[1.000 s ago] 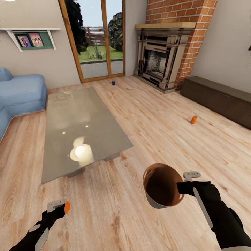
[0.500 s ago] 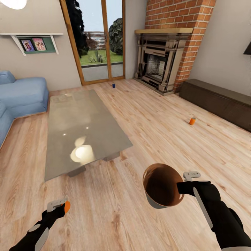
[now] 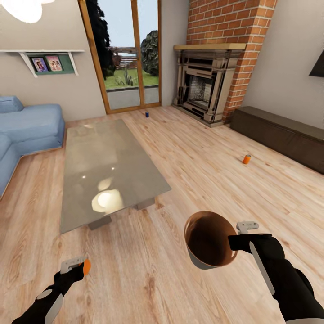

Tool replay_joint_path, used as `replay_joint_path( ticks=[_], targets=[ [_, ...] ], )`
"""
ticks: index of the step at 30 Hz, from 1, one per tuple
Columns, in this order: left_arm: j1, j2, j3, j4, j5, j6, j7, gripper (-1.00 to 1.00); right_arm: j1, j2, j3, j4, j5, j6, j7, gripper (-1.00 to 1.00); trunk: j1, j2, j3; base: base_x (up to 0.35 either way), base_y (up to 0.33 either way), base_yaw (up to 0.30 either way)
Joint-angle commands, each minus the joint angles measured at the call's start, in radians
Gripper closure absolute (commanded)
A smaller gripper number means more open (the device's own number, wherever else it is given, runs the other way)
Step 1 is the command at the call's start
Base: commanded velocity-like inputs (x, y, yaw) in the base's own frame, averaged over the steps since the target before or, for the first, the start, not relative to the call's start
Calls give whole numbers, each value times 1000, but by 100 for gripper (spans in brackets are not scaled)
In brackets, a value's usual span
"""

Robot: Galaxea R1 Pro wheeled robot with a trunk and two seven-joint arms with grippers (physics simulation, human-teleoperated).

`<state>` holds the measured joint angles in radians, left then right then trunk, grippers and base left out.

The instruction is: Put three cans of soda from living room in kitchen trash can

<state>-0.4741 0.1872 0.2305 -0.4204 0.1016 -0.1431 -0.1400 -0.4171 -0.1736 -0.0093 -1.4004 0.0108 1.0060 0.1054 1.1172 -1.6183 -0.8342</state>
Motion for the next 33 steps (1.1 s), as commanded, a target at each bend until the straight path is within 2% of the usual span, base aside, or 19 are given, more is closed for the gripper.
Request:
replay_joint_path(
  ticks=[1, 33],
  targets=[
    [0, 0, 0, 0, 0, 0, 0, 100, 0, 0, 0, 0, -12, 0, 4, 100, -4, 7, 5, 0, 0, 0],
    [0, -1, 0, 0, 0, 0, 0, 100, 0, 0, 0, 0, -12, 0, 4, 100, -127, 231, 154, 0, 0, 0]
  ],
)
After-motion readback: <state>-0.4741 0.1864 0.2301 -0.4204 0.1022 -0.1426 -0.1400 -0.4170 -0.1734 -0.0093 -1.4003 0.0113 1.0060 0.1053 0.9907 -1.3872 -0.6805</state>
